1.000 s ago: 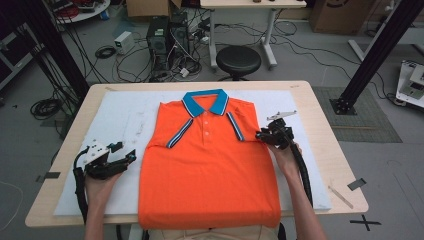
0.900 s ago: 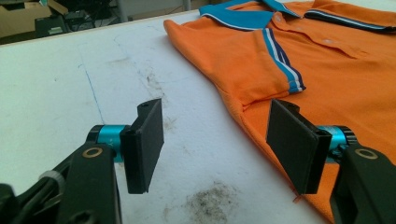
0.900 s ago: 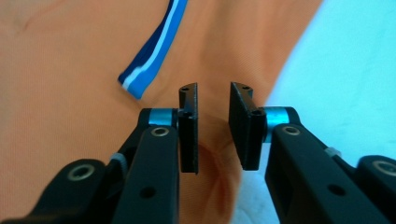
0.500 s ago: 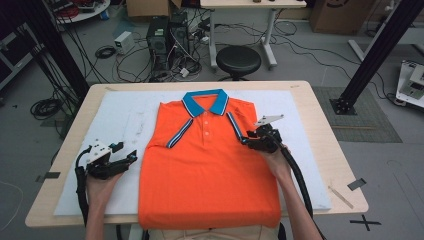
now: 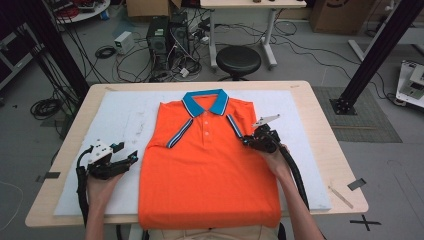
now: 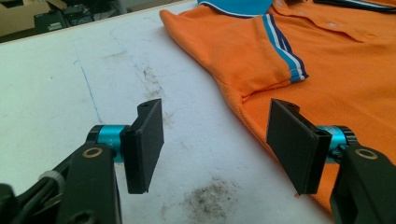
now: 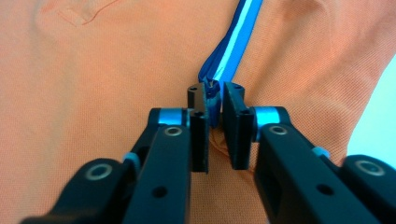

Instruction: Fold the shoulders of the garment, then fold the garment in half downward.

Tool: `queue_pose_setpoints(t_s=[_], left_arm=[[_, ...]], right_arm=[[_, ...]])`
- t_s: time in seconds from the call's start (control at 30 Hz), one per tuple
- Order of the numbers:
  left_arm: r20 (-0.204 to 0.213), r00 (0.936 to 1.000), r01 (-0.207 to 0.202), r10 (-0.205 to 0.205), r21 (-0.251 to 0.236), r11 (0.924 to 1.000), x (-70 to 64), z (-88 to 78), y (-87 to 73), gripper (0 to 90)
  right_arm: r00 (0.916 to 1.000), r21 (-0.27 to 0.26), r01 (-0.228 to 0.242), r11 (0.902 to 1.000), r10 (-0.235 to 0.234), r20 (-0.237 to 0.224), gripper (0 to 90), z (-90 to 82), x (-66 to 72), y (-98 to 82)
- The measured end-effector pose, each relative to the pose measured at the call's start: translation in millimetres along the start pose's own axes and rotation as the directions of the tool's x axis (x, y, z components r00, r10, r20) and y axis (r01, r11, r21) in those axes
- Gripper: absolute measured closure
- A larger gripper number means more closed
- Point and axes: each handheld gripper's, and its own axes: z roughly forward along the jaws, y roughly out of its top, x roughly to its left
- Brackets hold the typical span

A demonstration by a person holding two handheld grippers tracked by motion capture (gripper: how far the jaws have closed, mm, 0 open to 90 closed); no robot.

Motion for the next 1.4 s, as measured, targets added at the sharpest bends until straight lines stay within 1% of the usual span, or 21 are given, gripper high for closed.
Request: queue_pose_setpoints(t_s=[0.03,0.07,0.1,0.13,0.23,0.27,0.3,0.4,0.43,0.47,0.5,0.53,0.57,0.6,0.7,0.9,0.97,1.03,1.2,1.3,1.4], left_arm=[[0.000,1.0000,0.000,0.000,0.000,1.0000,0.0,0.0,0.0,36.8],[0.000,1.0000,-0.002,0.002,-0.004,1.0000,0.2,0.0,-0.1,36.8],[0.000,1.0000,-0.002,0.002,-0.004,1.0000,0.2,0.0,-0.1,36.8],[0.001,1.0000,-0.001,0.001,-0.006,1.0000,0.2,-0.1,-0.1,36.8],[0.008,0.9999,0.008,-0.007,-0.011,0.9999,0.7,-0.5,-0.3,36.7],[0.005,1.0000,0.008,-0.007,-0.012,0.9999,1.3,-0.6,-0.2,36.7],[0.005,1.0000,0.008,-0.007,-0.012,0.9999,1.3,-0.6,-0.2,36.7],[0.010,0.9999,0.010,-0.010,-0.017,0.9998,1.0,-1.6,-0.3,36.6],[0.010,0.9999,0.010,-0.010,-0.017,0.9998,1.0,-1.6,-0.3,35.1],[0.015,0.9998,0.017,-0.016,-0.019,0.9997,0.8,-1.4,-0.3,33.0],[0.015,0.9998,0.017,-0.016,-0.019,0.9997,0.8,-1.4,-0.3,32.2],[0.024,0.9996,0.018,-0.017,-0.021,0.9996,0.8,-2.0,-0.4,32.1],[0.024,0.9996,0.018,-0.017,-0.021,0.9996,0.8,-2.0,-0.4,31.6],[0.020,0.9996,0.022,-0.022,-0.023,0.9995,0.9,-2.7,-0.6,30.7],[0.020,0.9994,0.028,-0.028,-0.029,0.9992,1.7,-3.0,-0.9,30.0],[0.021,0.9992,0.035,-0.034,-0.014,0.9993,2.7,-1.9,-0.5,29.0],[0.023,0.9991,0.035,-0.035,-0.011,0.9993,2.8,-1.1,-0.3,29.0],[0.022,0.9990,0.040,-0.040,-0.007,0.9992,2.3,-0.4,-0.2,29.0],[0.013,0.9997,0.019,-0.019,0.000,0.9998,0.3,-0.3,0.7,29.6],[0.059,0.9979,0.024,-0.025,0.027,0.9994,-7.1,-2.1,3.2,29.6],[0.074,0.9971,0.014,-0.017,0.041,0.9990,-14.5,-5.8,5.0,29.8]], right_arm=[[0.9999,0.004,-0.014,0.9999,0.014,0.005,59.4,0.4,-0.1,0.2],[0.9993,0.008,-0.030,0.9995,0.030,0.021,51.8,0.5,-0.7,-0.1],[0.9993,0.008,-0.030,0.9995,0.030,0.021,51.8,0.5,-0.7,-0.1],[0.9982,-0.007,-0.047,0.9989,0.048,0.036,42.7,-5.0,-1.9,-2.8],[0.9943,-0.062,-0.061,0.9962,0.066,0.083,39.1,-16.8,-1.6,-7.5],[0.9890,-0.129,-0.040,0.9909,0.058,0.136,32.0,-30.1,0.2,-13.6],[0.9844,-0.156,-0.041,0.9869,0.067,0.163,29.1,-36.8,1.2,-17.0],[0.9811,-0.228,-0.046,0.9725,0.087,0.173,25.5,-54.2,0.2,-30.6],[0.9811,-0.228,-0.046,0.9725,0.087,0.173,25.5,-54.2,0.2,-30.6],[0.9769,-0.256,-0.063,0.9647,0.112,0.182,21.1,-62.0,-0.1,-41.6],[0.9769,-0.256,-0.063,0.9647,0.112,0.182,21.1,-62.0,-0.1,-41.6],[0.9781,-0.264,-0.072,0.9618,0.120,0.170,21.1,-66.9,-0.9,-53.3],[0.9781,-0.264,-0.072,0.9618,0.120,0.170,21.1,-66.9,-0.9,-53.3],[0.9773,-0.262,-0.086,0.9612,0.133,0.165,20.7,-69.8,-0.7,-64.1],[0.9758,-0.269,-0.105,0.9575,0.151,0.158,20.7,-74.9,0.5,-76.9],[0.9718,-0.290,-0.131,0.9479,0.181,0.151,20.7,-83.6,2.7,-89.8],[0.9711,-0.290,-0.129,0.9482,0.180,0.157,20.8,-86.6,5.2,-91.9],[0.9754,-0.290,-0.113,0.9502,0.162,0.150,21.1,-88.6,7.8,-94.8],[0.9800,-0.269,-0.125,0.9550,0.161,0.117,23.7,-90.5,11.9,-99.6],[0.9842,-0.258,-0.113,0.9596,0.143,0.104,24.9,-94.2,17.0,-102.6],[0.9865,-0.239,-0.101,0.9657,0.128,0.102,25.2,-97.2,21.7,-105.0]])
